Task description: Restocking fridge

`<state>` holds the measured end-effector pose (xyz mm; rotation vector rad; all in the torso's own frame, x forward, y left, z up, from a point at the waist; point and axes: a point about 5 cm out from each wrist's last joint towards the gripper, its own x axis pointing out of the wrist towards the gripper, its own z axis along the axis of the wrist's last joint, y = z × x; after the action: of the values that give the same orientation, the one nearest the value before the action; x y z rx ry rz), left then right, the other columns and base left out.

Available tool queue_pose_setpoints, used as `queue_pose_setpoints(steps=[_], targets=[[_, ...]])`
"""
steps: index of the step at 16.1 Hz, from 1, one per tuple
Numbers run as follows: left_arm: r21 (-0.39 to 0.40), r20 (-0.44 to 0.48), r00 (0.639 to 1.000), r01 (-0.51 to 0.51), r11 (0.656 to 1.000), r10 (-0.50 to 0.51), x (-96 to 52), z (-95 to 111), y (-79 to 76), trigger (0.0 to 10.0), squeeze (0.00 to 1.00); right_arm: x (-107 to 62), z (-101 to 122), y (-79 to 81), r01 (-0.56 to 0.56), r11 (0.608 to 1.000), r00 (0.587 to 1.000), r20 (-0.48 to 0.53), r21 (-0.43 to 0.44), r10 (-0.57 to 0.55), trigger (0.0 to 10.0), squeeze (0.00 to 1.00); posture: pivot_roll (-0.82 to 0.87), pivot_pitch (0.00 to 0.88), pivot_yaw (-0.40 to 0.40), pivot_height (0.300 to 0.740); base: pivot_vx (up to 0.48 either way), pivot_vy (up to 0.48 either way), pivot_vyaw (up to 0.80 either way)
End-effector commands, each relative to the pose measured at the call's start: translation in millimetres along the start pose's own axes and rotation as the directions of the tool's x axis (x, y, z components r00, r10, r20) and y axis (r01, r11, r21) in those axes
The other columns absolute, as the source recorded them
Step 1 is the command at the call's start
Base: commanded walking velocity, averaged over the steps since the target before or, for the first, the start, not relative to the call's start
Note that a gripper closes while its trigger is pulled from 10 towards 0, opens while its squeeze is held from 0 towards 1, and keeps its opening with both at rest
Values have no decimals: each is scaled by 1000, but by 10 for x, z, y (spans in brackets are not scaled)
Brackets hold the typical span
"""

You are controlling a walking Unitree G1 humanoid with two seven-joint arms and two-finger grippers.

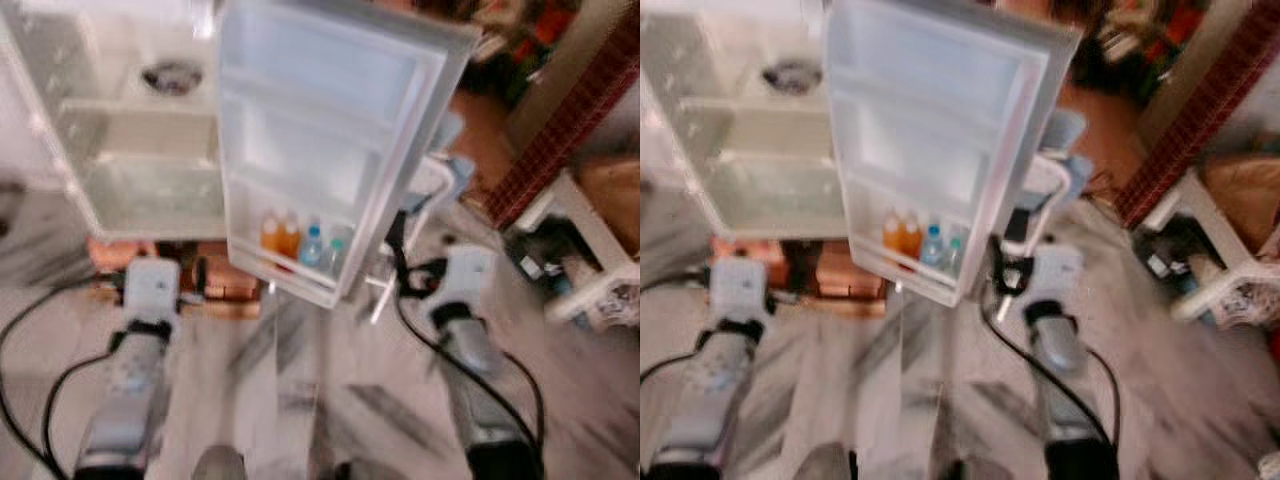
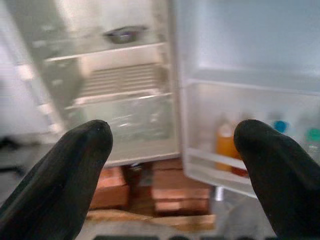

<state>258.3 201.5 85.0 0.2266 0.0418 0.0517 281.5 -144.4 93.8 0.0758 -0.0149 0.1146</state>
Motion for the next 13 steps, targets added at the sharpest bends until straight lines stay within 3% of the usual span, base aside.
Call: queue_pose_setpoints(steps=[1,5,11,13], targets=[[-9,5,1000,21,1000,-21,-6,17,-75,10000,0,-7,44,-111,31,999,999,15,-9,-31,10000,0,145,87,-89,740,0,-379,775],[-5,6,1000,20,1000,-20,-7,25,-66,10000,0,-9,60,-108,29,1000,999,23,-2,-29,10000,0,145,94,-85,740,0,-336,770],[-42,24,999,29,999,-28,-20,37,-87,10000,0,-19,51,-95,24,1000,999,25,3,-25,10000,0,144,94,-81,740,166,0,763],[-17,20,999,39,999,-38,-25,33,-80,10000,0,-19,54,-99,29,1000,999,25,8,-30,10000,0,141,97,-81,740,0,0,0]])
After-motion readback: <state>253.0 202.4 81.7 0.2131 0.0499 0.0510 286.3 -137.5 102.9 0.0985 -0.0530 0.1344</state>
